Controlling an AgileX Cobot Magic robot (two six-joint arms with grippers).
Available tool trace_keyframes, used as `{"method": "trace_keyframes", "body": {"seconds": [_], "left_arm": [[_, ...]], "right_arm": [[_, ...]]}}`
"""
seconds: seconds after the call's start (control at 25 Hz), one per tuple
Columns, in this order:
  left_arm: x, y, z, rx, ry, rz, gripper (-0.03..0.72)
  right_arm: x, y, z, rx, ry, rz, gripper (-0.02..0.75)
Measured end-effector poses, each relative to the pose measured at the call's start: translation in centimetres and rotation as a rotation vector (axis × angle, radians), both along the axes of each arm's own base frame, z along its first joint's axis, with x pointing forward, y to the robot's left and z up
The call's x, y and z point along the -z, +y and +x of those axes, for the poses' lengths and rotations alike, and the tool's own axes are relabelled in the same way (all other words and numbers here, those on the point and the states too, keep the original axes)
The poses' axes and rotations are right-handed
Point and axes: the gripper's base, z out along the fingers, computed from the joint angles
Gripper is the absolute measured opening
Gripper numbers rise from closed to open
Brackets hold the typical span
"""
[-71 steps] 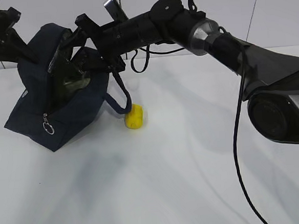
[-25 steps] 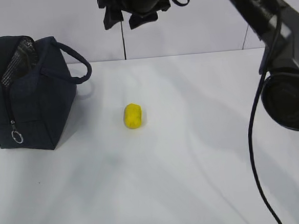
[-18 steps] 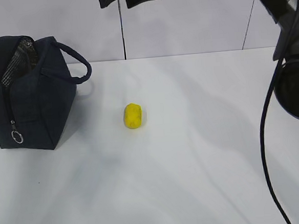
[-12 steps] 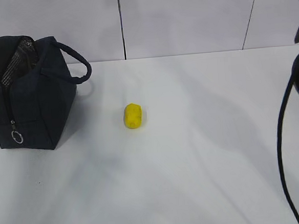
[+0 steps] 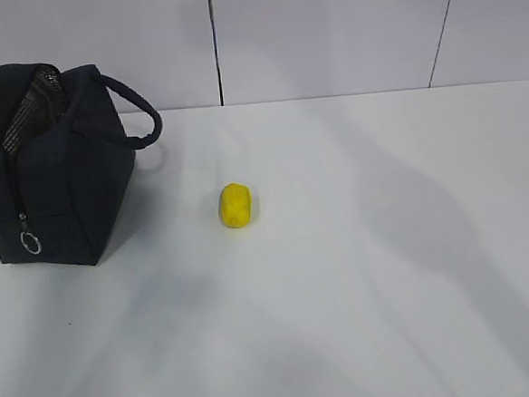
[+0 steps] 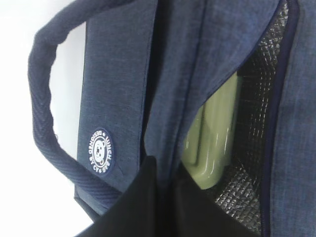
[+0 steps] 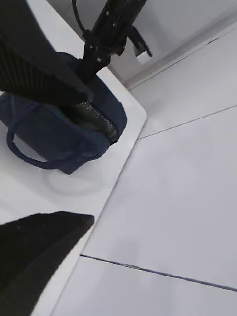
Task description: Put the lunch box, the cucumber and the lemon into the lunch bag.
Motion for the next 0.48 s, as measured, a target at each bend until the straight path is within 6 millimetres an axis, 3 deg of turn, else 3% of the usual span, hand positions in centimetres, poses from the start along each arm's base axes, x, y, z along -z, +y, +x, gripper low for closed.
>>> {"method": "trace_keyframes", "body": {"seconds": [0.12,0.2,0.32,0.48], "left_arm": [[0.0,0.0,0.0,0.000,0.000,0.000,0.006],[0.0,0.0,0.0,0.000,0.000,0.000,0.006],[0.0,0.0,0.0,0.000,-0.001,-0.002,0.006],[0.0,0.0,0.0,0.000,-0.001,-0.002,0.006]], "right_arm": [[-3.4,-1.8,-3.1,-0.022,-0.141,-0.063,0.514],[-4.2,-3.2,-4.0,0.028,-0.183,-0.175,0.514],[-2.4,-4.5,-3.7,0.123,-0.113,-0.344,0.514],[2.4,-4.7,-3.3,0.105,0.068,-0.480,0.514]]}}
